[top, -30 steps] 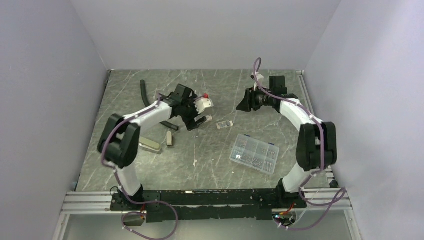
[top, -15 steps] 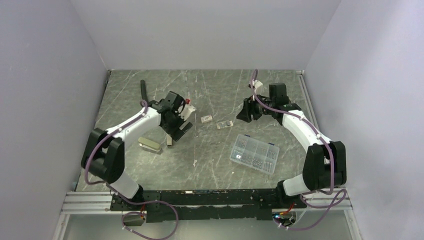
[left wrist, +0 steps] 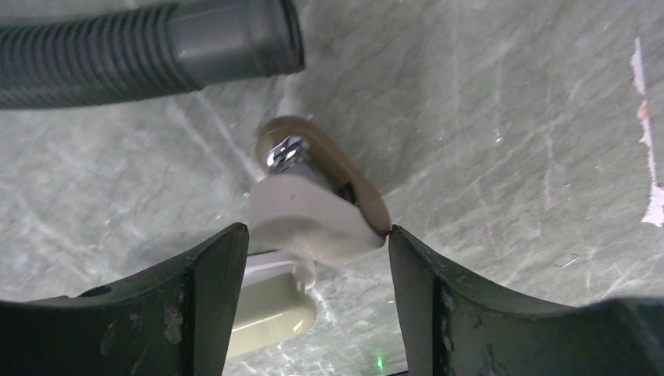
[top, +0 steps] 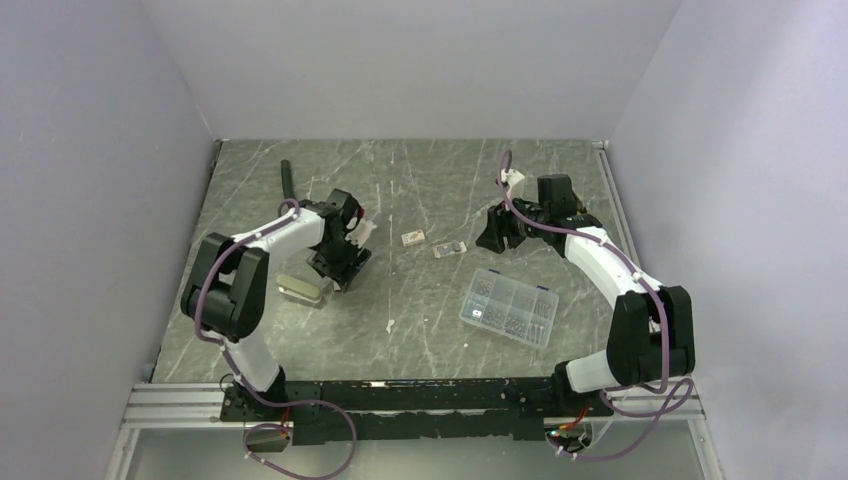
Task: Load the staples into the stapler
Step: Open the stapler at the center of the board.
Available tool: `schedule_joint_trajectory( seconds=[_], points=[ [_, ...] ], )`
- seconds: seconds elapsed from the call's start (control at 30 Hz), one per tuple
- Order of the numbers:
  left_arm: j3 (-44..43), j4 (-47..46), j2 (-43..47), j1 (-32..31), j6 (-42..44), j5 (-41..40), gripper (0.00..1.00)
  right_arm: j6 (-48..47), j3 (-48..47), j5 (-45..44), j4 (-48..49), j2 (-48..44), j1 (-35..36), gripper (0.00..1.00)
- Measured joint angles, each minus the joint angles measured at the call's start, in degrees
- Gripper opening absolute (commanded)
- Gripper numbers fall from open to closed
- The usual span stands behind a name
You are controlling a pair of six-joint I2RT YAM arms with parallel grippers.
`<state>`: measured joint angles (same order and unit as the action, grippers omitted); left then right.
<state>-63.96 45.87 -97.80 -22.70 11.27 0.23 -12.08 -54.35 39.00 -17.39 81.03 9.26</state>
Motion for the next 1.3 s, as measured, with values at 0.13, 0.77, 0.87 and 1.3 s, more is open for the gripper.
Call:
schedule_joint_trajectory(
  seconds=[0.13, 0.77, 0.87, 1.3],
  points=[
    [-1.84, 0.48, -3.28, 0.02, -0.46, 2.97, 0.62, -0.42, 0.55, 0.0, 0.11, 0.33, 0.0, 0.55],
    [-3.74, -0.42, -3.98, 0.35, 8.35, 12.66, 0.13, -3.28, 2.08, 5.73, 1.92, 0.04, 0.39, 0.57],
    [-3.76, -1.6, -1.44, 0.04, 11.5, 18.67, 0.1, -4.42, 3.82, 8.57, 5.27, -0.92, 2.62, 0.58],
    [-7.28, -11.58, 8.57, -9.6, 14.4, 33.14, 0.03, 18.62, 7.91, 15.26, 34.07, 4.42, 12.17, 0.76]
  ],
)
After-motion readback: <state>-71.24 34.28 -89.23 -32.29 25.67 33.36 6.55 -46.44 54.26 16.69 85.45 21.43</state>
